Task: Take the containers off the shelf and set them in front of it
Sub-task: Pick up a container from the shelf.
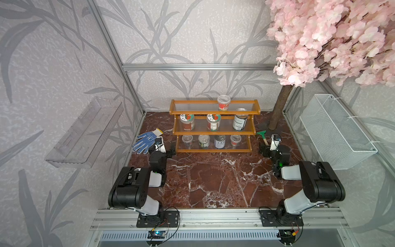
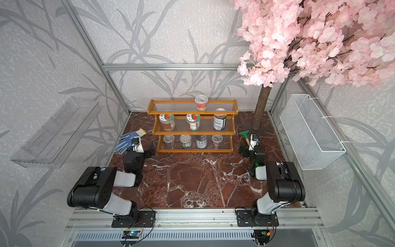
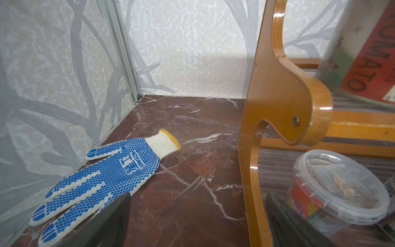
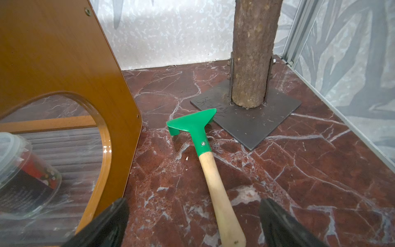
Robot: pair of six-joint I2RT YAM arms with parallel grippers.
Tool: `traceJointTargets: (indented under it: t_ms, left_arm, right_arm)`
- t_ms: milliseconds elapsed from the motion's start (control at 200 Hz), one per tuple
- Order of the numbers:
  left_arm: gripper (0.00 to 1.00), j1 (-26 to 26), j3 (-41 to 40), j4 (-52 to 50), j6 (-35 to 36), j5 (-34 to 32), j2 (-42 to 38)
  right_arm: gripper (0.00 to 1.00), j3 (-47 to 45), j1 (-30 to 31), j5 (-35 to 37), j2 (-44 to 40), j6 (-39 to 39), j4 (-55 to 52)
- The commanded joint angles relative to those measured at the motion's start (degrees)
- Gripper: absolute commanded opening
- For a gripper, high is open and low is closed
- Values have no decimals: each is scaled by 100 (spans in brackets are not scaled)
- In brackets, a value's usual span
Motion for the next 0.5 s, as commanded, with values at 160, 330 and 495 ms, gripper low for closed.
traceJointTargets:
  t_ms: [160, 330, 495]
  left_arm:
    - [100, -19, 18, 98, 54, 21, -12]
    - [100, -10, 26, 83, 43, 36, -5]
    - [100, -10, -2, 108, 84, 95, -65]
  right_arm:
    - [99, 116, -34, -52, -64, 14, -42]
    - [99, 124, -45, -88, -65, 18, -70]
    - [99, 117, -53, -97, -83, 34, -76]
